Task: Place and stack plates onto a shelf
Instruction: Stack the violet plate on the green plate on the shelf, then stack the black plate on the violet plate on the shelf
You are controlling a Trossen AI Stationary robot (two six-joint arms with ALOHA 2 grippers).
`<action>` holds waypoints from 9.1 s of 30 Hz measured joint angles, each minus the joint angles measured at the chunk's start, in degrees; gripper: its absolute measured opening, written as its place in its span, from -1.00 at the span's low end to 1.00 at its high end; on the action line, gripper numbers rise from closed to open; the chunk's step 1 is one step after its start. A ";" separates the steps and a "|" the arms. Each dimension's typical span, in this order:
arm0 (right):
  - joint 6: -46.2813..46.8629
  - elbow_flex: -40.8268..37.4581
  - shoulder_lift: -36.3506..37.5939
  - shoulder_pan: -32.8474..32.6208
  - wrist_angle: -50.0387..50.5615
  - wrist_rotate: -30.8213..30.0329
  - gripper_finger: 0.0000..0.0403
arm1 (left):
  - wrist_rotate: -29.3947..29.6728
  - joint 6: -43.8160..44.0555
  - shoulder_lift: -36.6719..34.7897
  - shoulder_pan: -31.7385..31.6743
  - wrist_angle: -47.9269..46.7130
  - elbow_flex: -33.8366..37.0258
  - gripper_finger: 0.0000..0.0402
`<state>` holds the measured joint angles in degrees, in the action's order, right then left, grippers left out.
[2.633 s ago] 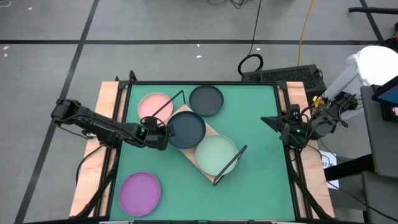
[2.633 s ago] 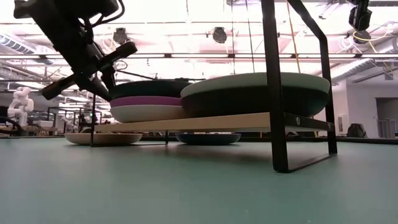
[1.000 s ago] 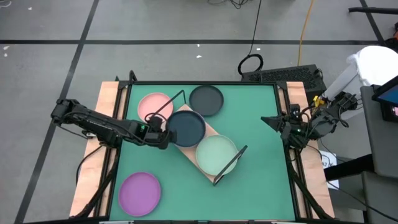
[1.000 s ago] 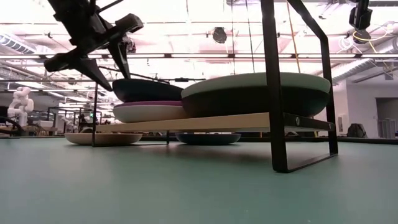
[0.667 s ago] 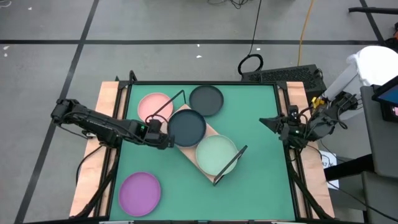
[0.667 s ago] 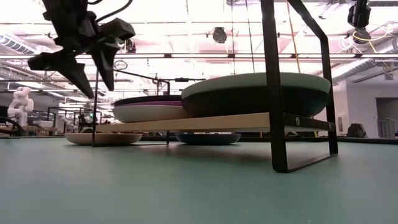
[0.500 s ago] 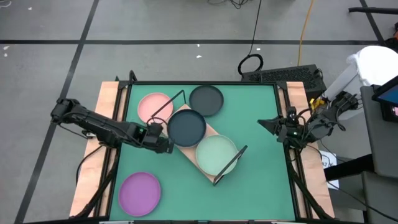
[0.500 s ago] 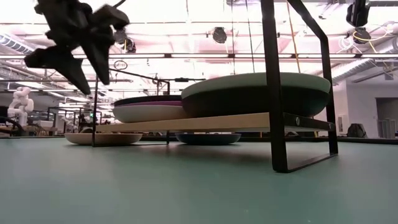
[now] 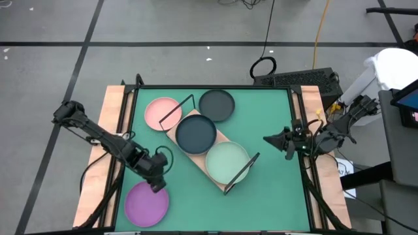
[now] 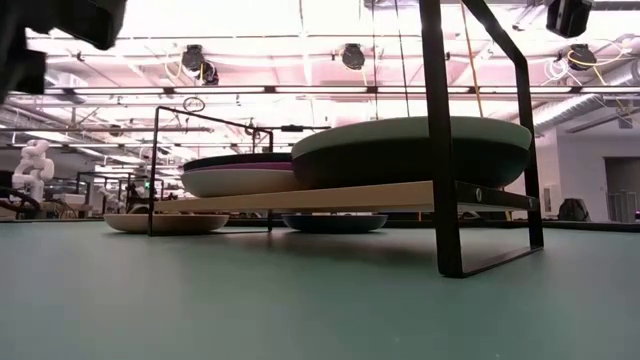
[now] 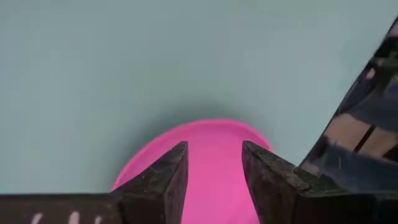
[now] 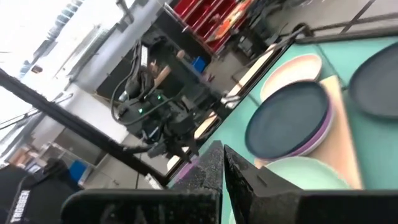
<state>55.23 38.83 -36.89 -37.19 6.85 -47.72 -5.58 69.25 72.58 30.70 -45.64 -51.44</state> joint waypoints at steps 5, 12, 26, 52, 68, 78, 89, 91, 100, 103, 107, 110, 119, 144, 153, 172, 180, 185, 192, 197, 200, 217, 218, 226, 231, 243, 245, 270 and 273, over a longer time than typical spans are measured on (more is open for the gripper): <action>-0.40 0.00 -3.15 -0.05 -5.00 0.02 -1.00 | 0.03 -0.34 0.00 2.85 -1.23 0.00 -0.24; -0.38 2.25 -9.21 -0.45 -8.76 0.06 -1.00 | 2.20 -9.60 0.00 7.36 -1.37 0.00 -0.21; -2.19 15.84 -17.45 -0.59 0.10 1.86 -1.00 | 13.60 -30.69 0.04 12.17 -1.36 3.04 0.50; -0.42 19.08 -19.40 0.49 2.87 2.88 -1.00 | 9.59 -32.37 0.17 12.15 14.10 19.16 -0.24; -0.07 19.42 -19.43 6.52 0.81 2.79 -1.00 | 6.36 -34.44 0.11 11.34 16.82 18.88 -0.95; -2.38 34.03 -25.60 14.21 16.08 3.42 -1.00 | 12.81 -24.83 0.22 11.20 4.53 7.84 -0.95; -10.32 48.59 -35.04 19.73 25.39 13.59 -0.96 | 21.94 -19.95 0.22 7.48 -2.86 -8.21 -0.95; -11.69 49.37 -36.09 20.28 25.22 16.66 -0.94 | 23.90 -20.69 0.22 6.45 -4.15 -11.28 -0.95; -17.28 49.96 -39.21 18.93 21.79 24.17 -0.82 | 32.69 -21.53 0.15 1.30 -7.33 -20.26 -0.95; -15.67 49.96 -39.38 17.94 19.30 24.95 -0.70 | 33.29 -21.29 0.15 -0.96 -7.42 -21.30 -0.95; -16.14 50.01 -39.31 17.27 19.11 23.54 -0.52 | 36.37 -20.33 0.15 -3.79 -7.31 -22.94 -0.95; -18.75 50.01 -39.85 17.20 20.34 21.98 -0.40 | 39.22 -19.76 0.15 -5.94 -6.74 -24.03 -0.95; -20.91 50.01 -43.29 17.33 24.21 17.02 -0.20 | 41.72 -23.23 0.13 -12.80 -0.79 -24.46 -0.95; -19.90 49.94 -45.04 21.19 35.76 6.53 -0.89 | 42.70 -22.60 0.17 -17.97 2.49 -24.41 -0.95; -17.24 49.94 -45.02 22.40 38.49 7.41 -0.99 | 40.57 -22.21 0.11 -17.67 7.10 -24.39 -0.75; -12.63 49.92 -44.08 26.28 45.55 20.44 -1.00 | 38.83 -21.29 0.15 -17.01 14.65 -24.44 0.30; -12.80 49.90 -44.08 28.85 50.45 25.14 -1.00 | 39.27 -21.98 0.13 -15.74 15.92 -24.44 0.23; -12.44 48.63 -44.06 29.70 50.65 25.82 -1.00 | 39.34 -21.97 0.13 -15.55 15.90 -24.44 0.22; -11.20 41.71 -44.04 30.38 45.76 32.02 -1.00 | 39.44 -21.32 0.13 -15.50 15.89 -24.41 0.22; -10.18 36.95 -44.04 30.39 40.61 34.42 -1.00 | 39.44 -20.74 0.13 -14.68 15.88 -24.41 0.22; -10.22 34.86 -44.04 30.41 39.53 34.58 -1.00 | 39.44 -20.72 0.13 -14.22 15.86 -24.41 0.22; -9.38 27.28 -44.04 30.79 36.57 40.52 -1.00 | 39.40 -21.07 0.13 -13.91 15.44 -24.41 0.22; -9.40 27.12 -44.04 30.86 36.68 40.52 -1.00 | 39.40 -21.09 0.13 -13.91 15.30 -24.41 0.22; -9.36 24.79 -44.04 30.86 35.06 40.85 -0.99 | 39.40 -21.07 0.13 -13.91 14.04 -24.41 0.22; -9.17 24.15 -44.04 30.86 33.79 40.23 -0.89 | 39.38 -21.07 0.13 -13.91 13.67 -24.41 0.22; -7.61 24.20 -43.92 31.36 31.29 39.16 -0.65 | 39.33 -22.05 0.13 -13.91 13.65 -24.41 0.22; -6.95 24.48 -43.45 31.64 31.04 40.28 -0.65 | 39.33 -22.05 0.13 -13.91 13.65 -24.41 0.22; -7.22 29.46 -44.14 64.46 25.73 47.75 -0.65 | 38.57 -17.09 0.13 -16.49 10.70 -24.39 0.22; -8.22 29.45 -46.89 68.81 24.34 50.96 -0.65 | 38.55 -16.08 0.13 -16.59 10.46 -24.39 0.22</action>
<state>47.01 68.28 -83.78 31.63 31.19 3.24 32.98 53.17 72.71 14.11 -35.18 -75.83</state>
